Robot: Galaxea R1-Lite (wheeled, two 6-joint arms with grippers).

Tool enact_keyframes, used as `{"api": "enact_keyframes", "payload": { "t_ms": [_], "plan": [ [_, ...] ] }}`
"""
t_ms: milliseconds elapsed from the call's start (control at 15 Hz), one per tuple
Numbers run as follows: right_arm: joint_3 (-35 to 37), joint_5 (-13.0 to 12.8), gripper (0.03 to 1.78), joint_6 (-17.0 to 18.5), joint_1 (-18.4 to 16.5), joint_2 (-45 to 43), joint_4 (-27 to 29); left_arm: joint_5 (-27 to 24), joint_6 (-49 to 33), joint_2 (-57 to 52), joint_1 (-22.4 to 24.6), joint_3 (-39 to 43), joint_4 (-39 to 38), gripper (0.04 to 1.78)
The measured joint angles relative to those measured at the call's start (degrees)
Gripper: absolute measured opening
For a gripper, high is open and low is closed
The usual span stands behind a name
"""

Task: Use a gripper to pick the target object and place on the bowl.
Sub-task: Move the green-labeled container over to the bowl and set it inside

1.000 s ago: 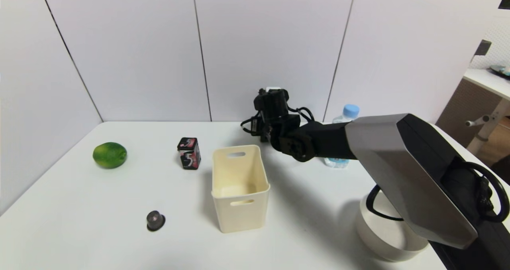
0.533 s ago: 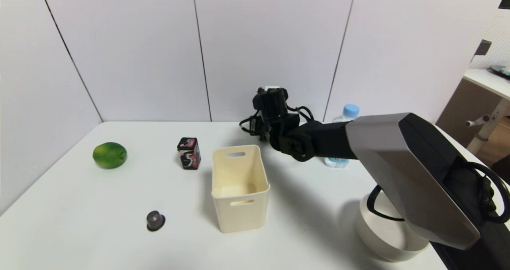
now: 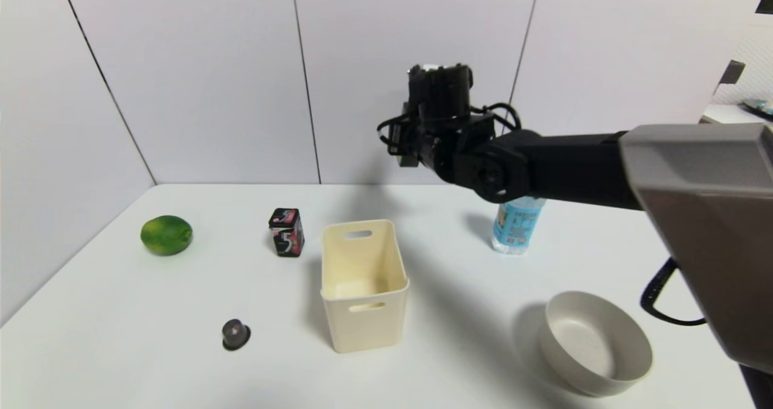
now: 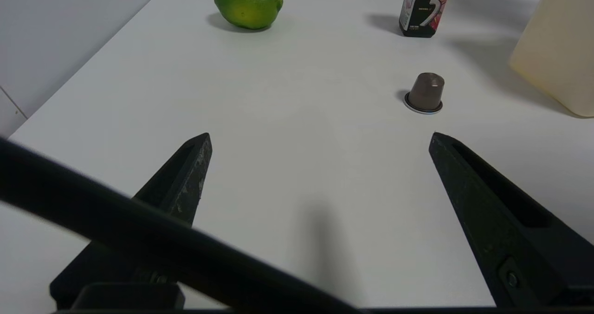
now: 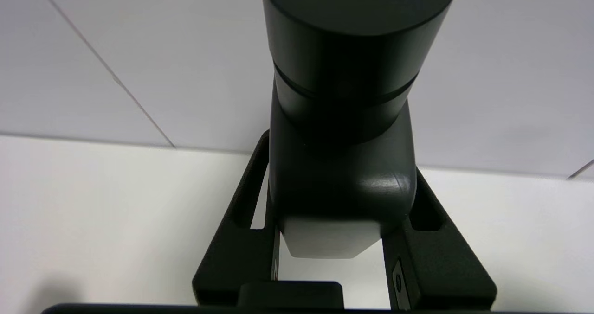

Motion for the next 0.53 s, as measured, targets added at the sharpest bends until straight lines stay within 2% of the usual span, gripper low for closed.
{"api": "enact_keyframes", "payload": {
  "t_ms": [133, 267, 533],
  "plan": [
    [1.0, 2.4, 0.6, -0.8, -0.6, -5.4, 1.6, 0.0, 0.0, 0.0, 0.0, 0.0, 0.0, 1.69],
    [4.3, 6.8, 0.6, -1.2, -1.9, -12.2, 3.5, 0.0, 0.0, 0.0, 0.0, 0.0, 0.0, 1.69],
    [18.2, 13.7, 0.6, -1.5, -5.5, -26.8, 6.8, 0.0, 0.0, 0.0, 0.0, 0.0, 0.0, 1.69]
  ]
}}
